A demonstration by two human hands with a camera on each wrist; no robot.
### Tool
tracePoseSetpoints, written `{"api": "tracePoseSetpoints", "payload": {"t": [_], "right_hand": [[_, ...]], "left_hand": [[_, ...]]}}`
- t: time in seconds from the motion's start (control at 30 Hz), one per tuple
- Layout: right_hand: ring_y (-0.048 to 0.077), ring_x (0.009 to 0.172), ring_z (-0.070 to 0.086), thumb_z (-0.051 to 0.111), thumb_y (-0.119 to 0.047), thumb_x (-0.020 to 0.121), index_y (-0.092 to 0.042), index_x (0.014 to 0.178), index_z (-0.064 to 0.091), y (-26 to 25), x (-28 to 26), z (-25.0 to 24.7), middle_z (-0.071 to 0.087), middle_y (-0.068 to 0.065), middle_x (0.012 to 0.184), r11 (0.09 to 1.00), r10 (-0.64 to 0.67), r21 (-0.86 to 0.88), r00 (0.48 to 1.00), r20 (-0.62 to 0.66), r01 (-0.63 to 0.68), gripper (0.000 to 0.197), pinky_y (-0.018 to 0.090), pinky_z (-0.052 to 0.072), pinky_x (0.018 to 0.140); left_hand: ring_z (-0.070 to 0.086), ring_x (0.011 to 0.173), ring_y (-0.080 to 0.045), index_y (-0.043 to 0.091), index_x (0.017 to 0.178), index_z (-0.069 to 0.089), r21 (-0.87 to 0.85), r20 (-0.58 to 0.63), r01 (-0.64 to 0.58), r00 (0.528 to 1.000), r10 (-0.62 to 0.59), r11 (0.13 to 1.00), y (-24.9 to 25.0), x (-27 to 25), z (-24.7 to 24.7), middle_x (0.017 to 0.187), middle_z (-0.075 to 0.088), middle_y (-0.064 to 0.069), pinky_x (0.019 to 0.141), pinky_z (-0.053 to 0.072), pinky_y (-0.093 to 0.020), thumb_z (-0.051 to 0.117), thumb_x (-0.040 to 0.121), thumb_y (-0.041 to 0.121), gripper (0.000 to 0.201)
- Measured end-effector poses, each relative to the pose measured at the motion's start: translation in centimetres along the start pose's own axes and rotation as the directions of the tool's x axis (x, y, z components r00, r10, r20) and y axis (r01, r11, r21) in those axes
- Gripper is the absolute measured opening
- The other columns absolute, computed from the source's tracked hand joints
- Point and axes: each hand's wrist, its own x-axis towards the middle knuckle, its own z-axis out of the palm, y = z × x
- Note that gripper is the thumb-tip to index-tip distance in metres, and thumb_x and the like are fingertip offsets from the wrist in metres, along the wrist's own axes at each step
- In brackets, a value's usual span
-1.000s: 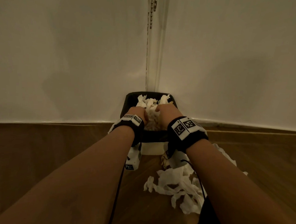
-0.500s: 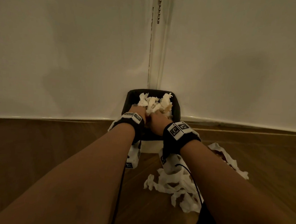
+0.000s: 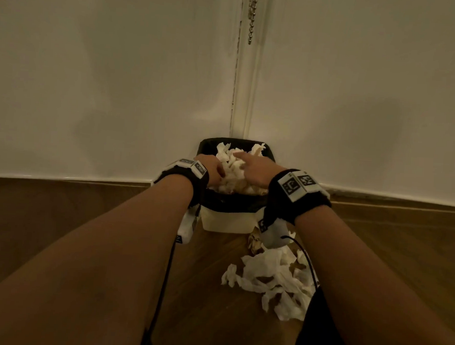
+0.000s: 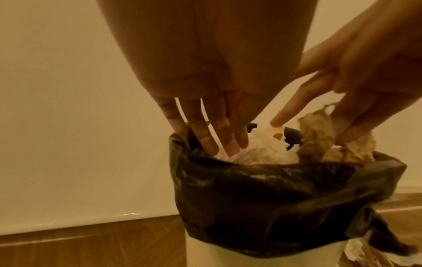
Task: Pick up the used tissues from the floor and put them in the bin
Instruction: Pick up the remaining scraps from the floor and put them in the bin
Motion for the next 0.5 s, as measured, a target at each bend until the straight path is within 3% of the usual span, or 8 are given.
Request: {"api": "tracePoseSetpoints", "payload": {"t": [0.07, 0.17, 0.27, 0.33, 0.4, 0.5], "right_hand": [[0.028, 0.129, 0.043, 0.056, -0.013, 0.089, -0.019, 0.146, 0.027, 0.6, -1.1, -0.7, 0.045, 0.010, 0.142, 0.999, 0.003, 0.051, 0.996, -0.085, 0.001, 0.065, 0.032, 0.035, 0.104], [0.026, 0.114, 0.054, 0.054, -0.009, 0.089, -0.020, 0.139, 0.042, 1.7, -1.5, -1.0, 0.056, 0.011, 0.127, 0.999, 0.024, 0.039, 0.962, -0.272, -0.014, 0.052, 0.031, 0.045, 0.094], [0.030, 0.112, 0.051, 0.053, -0.017, 0.092, -0.020, 0.132, 0.049, 2.4, -1.9, -0.6, 0.049, 0.013, 0.125, 0.997, 0.056, -0.027, 0.935, -0.351, -0.070, 0.040, 0.033, 0.042, 0.094], [0.035, 0.119, 0.042, 0.045, -0.032, 0.095, -0.023, 0.138, 0.040, 2.4, -2.0, 0.3, 0.038, 0.016, 0.134, 0.980, 0.101, -0.135, 0.952, -0.290, -0.145, 0.044, 0.040, 0.037, 0.100], [0.040, 0.132, 0.028, 0.035, -0.045, 0.095, -0.025, 0.145, 0.023, 1.8, -1.8, 1.9, 0.022, 0.018, 0.148, 0.966, 0.158, -0.178, 0.974, -0.160, -0.186, 0.055, 0.048, 0.030, 0.109], [0.039, 0.144, -0.001, 0.028, -0.049, 0.095, -0.020, 0.151, 0.003, 0.8, -1.0, 4.8, -0.005, 0.014, 0.158, 0.965, 0.217, -0.157, 0.975, 0.044, -0.208, 0.069, 0.050, 0.008, 0.118]], "left_hand": [[0.055, 0.114, -0.027, 0.021, 0.114, 0.067, -0.046, -0.033, 0.001, 0.999, -0.002, 0.999, -0.5, -0.6, -0.1, 0.132, 0.055, -0.005, 0.094, 0.042, -0.027, 0.046, 0.092, 0.014, 0.031], [0.059, 0.104, -0.025, 0.024, 0.102, 0.071, -0.105, -0.118, -0.009, 0.993, -0.003, 0.994, -0.6, -1.1, 0.1, 0.124, 0.060, -0.004, 0.081, 0.044, -0.025, 0.046, 0.090, 0.015, 0.029], [0.055, 0.091, -0.021, 0.026, 0.100, 0.064, -0.157, -0.238, -0.043, 0.971, 0.005, 0.987, -0.4, -1.2, 0.8, 0.115, 0.056, -0.006, 0.073, 0.041, -0.026, 0.049, 0.089, 0.023, 0.019], [0.053, 0.095, -0.023, 0.028, 0.109, 0.057, -0.181, -0.264, -0.064, 0.964, 0.015, 0.981, 0.0, -1.1, 1.4, 0.118, 0.047, -0.005, 0.078, 0.042, -0.029, 0.048, 0.089, 0.030, 0.021], [0.050, 0.110, -0.026, 0.029, 0.126, 0.050, -0.126, -0.180, -0.113, 0.980, 0.089, 0.986, 0.7, -0.5, 1.9, 0.131, 0.043, -0.005, 0.092, 0.042, -0.033, 0.042, 0.093, 0.031, 0.034], [0.044, 0.123, -0.028, 0.014, 0.134, 0.045, -0.141, -0.036, -0.113, 0.993, 0.109, 0.984, 1.3, 0.1, 3.1, 0.138, 0.045, -0.012, 0.105, 0.033, -0.035, 0.029, 0.100, 0.027, 0.040]]}}
